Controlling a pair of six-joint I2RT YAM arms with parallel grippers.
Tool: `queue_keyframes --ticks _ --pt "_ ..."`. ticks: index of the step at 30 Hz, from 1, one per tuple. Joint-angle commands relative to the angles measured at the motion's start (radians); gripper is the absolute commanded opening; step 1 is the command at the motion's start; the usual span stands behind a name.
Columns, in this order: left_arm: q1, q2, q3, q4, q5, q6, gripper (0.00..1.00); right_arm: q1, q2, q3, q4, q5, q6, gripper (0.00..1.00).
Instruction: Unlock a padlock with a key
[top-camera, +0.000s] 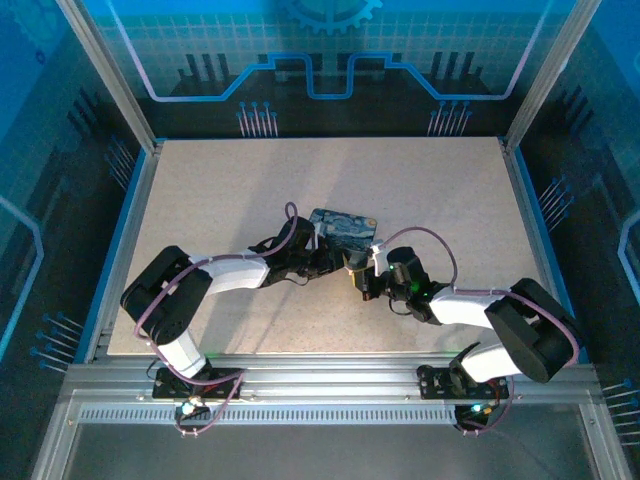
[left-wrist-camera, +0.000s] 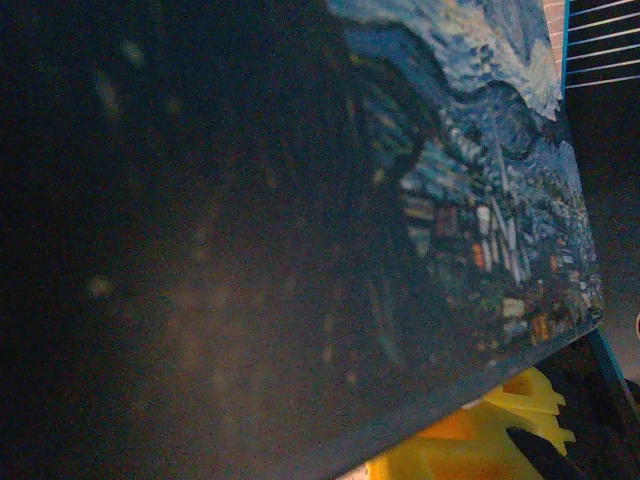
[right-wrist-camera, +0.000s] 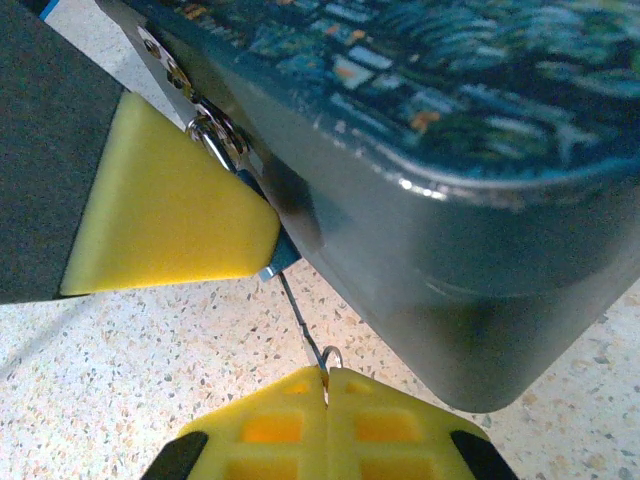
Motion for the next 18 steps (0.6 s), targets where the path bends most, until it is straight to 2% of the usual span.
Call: queue_keyframes --ticks 1,18 --pt "-0.005 -0.034 0.014 0.001 0.036 -0.005 0.16 0.01 0.009 0.022 0.048 0.008 -0.017 0.01" --pt "-0.005 -0.037 0.018 -0.009 0.043 -0.011 0.16 0.009 0.015 0.026 0.084 0.068 -0.041 0.01"
